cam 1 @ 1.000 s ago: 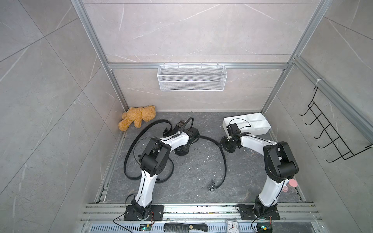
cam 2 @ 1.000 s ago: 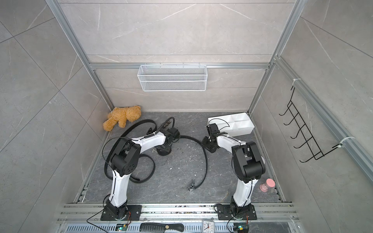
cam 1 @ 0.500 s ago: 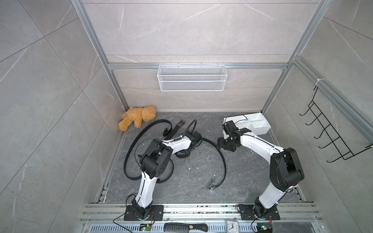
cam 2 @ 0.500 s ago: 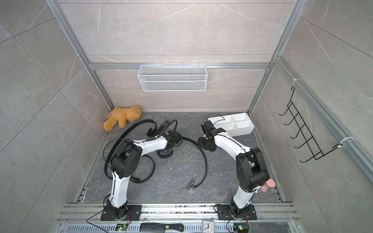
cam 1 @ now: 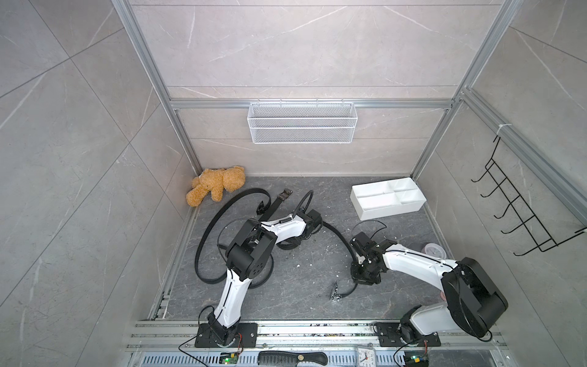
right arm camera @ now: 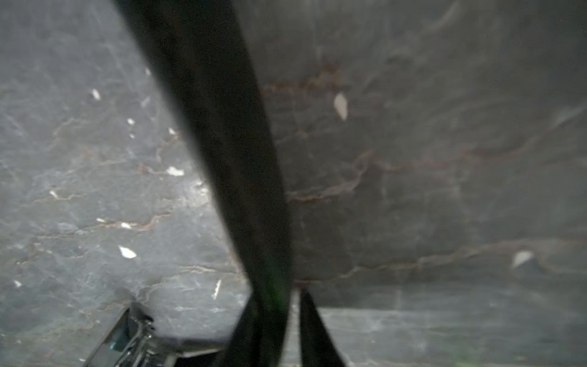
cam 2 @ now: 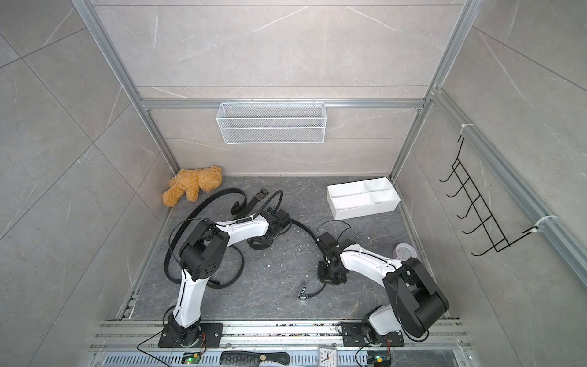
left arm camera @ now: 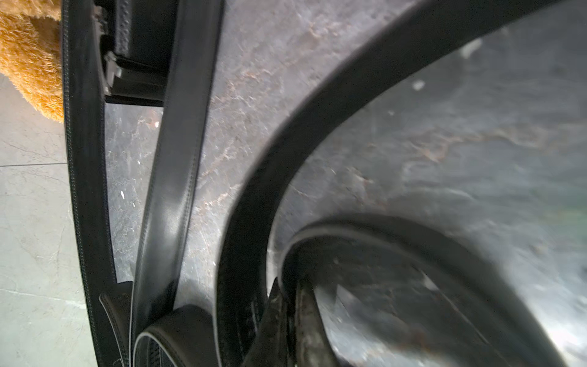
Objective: Place the belts into the storage roll
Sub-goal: Roll the belt at the center of the board.
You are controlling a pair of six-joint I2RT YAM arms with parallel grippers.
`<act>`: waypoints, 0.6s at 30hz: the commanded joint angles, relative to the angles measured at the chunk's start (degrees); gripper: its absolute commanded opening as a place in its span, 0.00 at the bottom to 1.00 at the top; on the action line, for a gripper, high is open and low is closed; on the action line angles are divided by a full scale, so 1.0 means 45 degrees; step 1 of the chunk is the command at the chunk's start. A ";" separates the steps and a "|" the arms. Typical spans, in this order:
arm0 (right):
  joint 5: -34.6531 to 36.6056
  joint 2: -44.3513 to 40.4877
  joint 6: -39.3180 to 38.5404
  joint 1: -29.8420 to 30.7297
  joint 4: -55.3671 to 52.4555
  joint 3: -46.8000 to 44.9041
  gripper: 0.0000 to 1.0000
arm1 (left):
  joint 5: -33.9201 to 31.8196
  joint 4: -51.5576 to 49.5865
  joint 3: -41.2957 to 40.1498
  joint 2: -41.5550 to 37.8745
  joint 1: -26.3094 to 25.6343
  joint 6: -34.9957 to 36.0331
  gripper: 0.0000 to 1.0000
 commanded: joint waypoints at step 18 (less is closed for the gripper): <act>0.0599 0.0275 0.1359 0.2137 0.0179 0.2432 0.55 | 0.3638 0.1766 0.1327 0.1512 -0.0846 0.0006 0.00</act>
